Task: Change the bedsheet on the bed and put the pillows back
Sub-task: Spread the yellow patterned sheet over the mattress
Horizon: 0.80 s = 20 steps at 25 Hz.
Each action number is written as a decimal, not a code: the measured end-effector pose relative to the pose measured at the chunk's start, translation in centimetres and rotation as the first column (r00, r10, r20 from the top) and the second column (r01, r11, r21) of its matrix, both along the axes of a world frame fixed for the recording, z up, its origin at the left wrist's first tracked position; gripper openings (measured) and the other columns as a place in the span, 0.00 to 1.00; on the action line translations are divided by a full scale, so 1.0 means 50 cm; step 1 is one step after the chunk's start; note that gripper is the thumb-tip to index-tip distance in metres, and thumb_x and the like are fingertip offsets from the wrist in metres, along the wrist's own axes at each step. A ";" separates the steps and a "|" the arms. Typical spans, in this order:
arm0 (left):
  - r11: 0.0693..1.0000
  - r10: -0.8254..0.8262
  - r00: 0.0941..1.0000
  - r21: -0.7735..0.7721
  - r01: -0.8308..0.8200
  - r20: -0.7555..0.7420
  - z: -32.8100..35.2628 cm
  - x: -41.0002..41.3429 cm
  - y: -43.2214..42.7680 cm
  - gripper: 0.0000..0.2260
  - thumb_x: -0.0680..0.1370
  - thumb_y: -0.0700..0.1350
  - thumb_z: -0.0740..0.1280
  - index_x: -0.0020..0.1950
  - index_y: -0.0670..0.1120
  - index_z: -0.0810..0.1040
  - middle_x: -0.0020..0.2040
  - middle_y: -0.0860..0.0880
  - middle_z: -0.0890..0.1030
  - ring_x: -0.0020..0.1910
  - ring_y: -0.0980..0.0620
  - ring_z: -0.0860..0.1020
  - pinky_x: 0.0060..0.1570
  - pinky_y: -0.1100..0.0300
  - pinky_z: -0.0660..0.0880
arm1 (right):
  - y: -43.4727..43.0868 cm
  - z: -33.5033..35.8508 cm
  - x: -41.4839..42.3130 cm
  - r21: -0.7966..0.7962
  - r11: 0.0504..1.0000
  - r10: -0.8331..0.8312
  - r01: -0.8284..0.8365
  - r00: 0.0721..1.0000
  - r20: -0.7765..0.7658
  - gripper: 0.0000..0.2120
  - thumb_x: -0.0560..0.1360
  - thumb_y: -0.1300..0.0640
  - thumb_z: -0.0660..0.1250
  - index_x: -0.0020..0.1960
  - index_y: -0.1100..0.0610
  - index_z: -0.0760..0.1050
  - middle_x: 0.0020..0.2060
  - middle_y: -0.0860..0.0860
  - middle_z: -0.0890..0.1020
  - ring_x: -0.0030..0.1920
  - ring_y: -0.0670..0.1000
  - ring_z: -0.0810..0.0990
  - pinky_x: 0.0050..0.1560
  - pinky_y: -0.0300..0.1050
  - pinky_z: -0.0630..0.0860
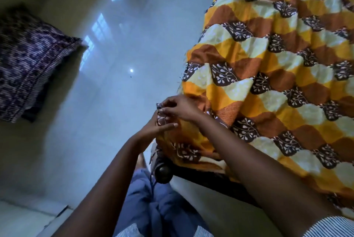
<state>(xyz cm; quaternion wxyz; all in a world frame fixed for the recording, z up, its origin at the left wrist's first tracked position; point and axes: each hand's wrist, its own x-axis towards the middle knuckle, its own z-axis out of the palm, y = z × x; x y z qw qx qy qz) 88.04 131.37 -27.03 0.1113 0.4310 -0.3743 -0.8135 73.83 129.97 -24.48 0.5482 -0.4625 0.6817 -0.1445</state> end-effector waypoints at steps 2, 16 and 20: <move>0.986 0.165 0.976 -0.007 -0.166 0.143 -0.007 0.037 0.004 0.13 0.73 0.40 0.70 0.56 0.47 0.76 0.49 0.47 0.81 0.52 0.49 0.79 0.45 0.60 0.76 | -0.044 0.016 0.030 0.058 0.989 0.120 -0.136 0.967 0.226 0.08 0.74 0.59 0.69 0.53 0.56 0.79 0.49 0.53 0.82 0.47 0.48 0.81 0.54 0.45 0.78; 0.937 0.348 0.713 -0.242 -0.250 0.608 -0.122 0.173 0.048 0.10 0.70 0.44 0.74 0.32 0.46 0.76 0.28 0.49 0.75 0.31 0.55 0.72 0.31 0.60 0.66 | -0.225 -0.079 -0.007 0.169 0.515 0.713 -0.840 0.310 -0.628 0.12 0.78 0.53 0.62 0.55 0.59 0.77 0.54 0.56 0.80 0.55 0.57 0.76 0.50 0.48 0.72; 0.903 0.428 0.646 -0.272 -0.332 0.632 -0.163 0.205 0.057 0.08 0.74 0.45 0.70 0.37 0.44 0.81 0.25 0.53 0.78 0.30 0.57 0.75 0.29 0.65 0.67 | -0.243 -0.078 0.013 0.053 0.465 0.703 -0.884 0.333 -0.628 0.11 0.77 0.53 0.64 0.56 0.56 0.78 0.52 0.54 0.78 0.55 0.56 0.76 0.44 0.45 0.69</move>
